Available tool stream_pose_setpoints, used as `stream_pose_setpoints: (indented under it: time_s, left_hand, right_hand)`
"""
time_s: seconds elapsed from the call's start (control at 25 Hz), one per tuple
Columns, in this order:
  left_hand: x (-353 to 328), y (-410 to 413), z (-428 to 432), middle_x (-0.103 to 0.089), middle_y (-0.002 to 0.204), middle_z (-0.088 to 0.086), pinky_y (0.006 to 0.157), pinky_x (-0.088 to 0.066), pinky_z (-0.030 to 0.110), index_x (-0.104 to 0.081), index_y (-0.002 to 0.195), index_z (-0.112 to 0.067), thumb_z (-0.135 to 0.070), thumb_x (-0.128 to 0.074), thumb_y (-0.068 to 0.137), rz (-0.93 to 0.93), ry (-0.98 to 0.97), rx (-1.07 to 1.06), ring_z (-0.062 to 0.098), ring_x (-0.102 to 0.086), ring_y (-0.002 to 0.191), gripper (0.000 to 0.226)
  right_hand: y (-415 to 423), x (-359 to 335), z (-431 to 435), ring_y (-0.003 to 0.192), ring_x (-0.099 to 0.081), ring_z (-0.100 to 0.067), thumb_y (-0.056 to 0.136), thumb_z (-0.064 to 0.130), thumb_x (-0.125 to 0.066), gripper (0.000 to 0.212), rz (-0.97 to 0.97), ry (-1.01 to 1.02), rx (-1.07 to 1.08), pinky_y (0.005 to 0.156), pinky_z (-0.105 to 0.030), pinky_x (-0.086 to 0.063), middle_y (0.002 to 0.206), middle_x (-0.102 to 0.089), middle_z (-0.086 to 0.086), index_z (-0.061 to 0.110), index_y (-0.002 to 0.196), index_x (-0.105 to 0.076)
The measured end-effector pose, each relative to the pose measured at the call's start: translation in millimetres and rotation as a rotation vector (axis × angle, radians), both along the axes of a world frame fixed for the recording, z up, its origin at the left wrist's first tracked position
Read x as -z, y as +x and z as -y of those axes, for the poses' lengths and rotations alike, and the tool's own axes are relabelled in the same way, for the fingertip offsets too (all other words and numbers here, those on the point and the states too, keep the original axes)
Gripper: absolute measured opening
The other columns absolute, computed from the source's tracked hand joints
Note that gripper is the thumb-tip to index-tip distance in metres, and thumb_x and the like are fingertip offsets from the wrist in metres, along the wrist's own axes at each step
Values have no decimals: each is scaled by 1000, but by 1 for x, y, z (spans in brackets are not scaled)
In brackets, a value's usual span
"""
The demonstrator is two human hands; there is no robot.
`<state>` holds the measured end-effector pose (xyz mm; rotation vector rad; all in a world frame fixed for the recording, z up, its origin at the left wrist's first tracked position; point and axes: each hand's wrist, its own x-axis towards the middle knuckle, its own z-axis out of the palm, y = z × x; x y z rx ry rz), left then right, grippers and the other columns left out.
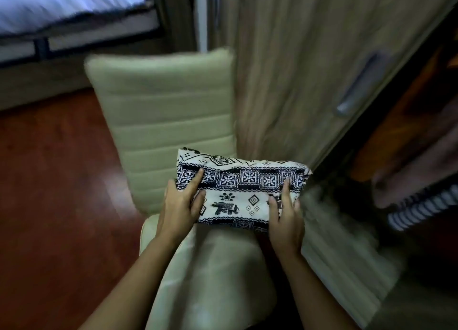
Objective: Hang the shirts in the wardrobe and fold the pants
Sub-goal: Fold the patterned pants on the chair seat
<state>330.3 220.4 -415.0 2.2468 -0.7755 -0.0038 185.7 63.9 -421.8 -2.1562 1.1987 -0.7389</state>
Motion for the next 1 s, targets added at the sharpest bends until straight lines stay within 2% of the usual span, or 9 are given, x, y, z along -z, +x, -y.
stream_pose_setpoints:
  time_s: [0.12,0.2,0.28,0.4,0.48,0.6,0.72,0.8,1.0]
  left_hand:
    - [-124,4,43,-44,93,12,79,-51,41,-43,136,-34,-44,-45,86,158,-161,112,37,-53,83,51]
    - [-195,4,70,-49,96,17,81,-51,41,-50,134,-23,-40,-48,85,286,-268,160,38,-56,85,51]
    - [-287,-8,94,-52,100,20,83,-50,42,-50,133,-22,-39,-49,85,414,-411,220,39,-57,88,51]
    - [-395,-27,129,-48,101,18,86,-47,38,-46,136,-31,-45,-48,84,438,-550,287,37,-56,93,54]
    - [-465,-53,153,-48,102,17,88,-44,34,-49,135,-28,-46,-48,82,474,-693,358,34,-54,97,56]
    - [-556,-104,188,-44,99,12,87,-41,31,-49,134,-26,-46,-50,80,521,-873,471,29,-52,95,58]
    - [-629,-157,218,-37,96,9,86,-43,34,-47,135,-26,-37,-60,81,555,-991,575,33,-53,89,57]
    - [-666,-193,234,-34,95,10,84,-45,37,-46,137,-26,-31,-66,84,569,-1025,617,36,-54,85,56]
    - [-738,-265,294,-33,98,9,89,-43,38,-45,137,-33,-32,-66,84,514,-1068,721,37,-53,94,57]
  right_hand:
    - [-10,-122,32,105,-58,-40,89,43,-46,61,156,-139,70,77,-38,-48,127,-52,-25,28,143,-21]
    - [-16,-196,51,98,-59,-41,91,36,-52,61,218,-234,122,74,-39,-48,122,-54,-24,27,141,-18]
    - [-35,-284,67,97,-60,-42,91,34,-53,61,333,-382,201,73,-39,-48,119,-55,-25,25,141,-21]
    - [-65,-391,90,98,-60,-44,89,41,-48,59,438,-623,289,75,-37,-45,114,-58,-29,18,141,-33]
    - [-104,-463,104,103,-59,-44,88,51,-41,63,480,-747,356,76,-38,-48,119,-56,-30,22,142,-28]
    - [-169,-555,113,86,-63,-40,86,50,-36,62,510,-940,457,67,-36,-51,103,-60,-26,23,141,-24]
    - [-235,-627,117,81,-60,-37,91,41,-48,60,513,-1062,519,65,-33,-45,96,-57,-22,25,140,-18]
    - [-276,-663,122,88,-58,-35,93,32,-52,60,478,-1088,569,68,-31,-39,101,-56,-22,26,142,-18]
    - [-361,-739,157,108,-50,-36,94,31,-50,57,368,-1112,635,81,-34,-37,118,-53,-24,22,145,-27]
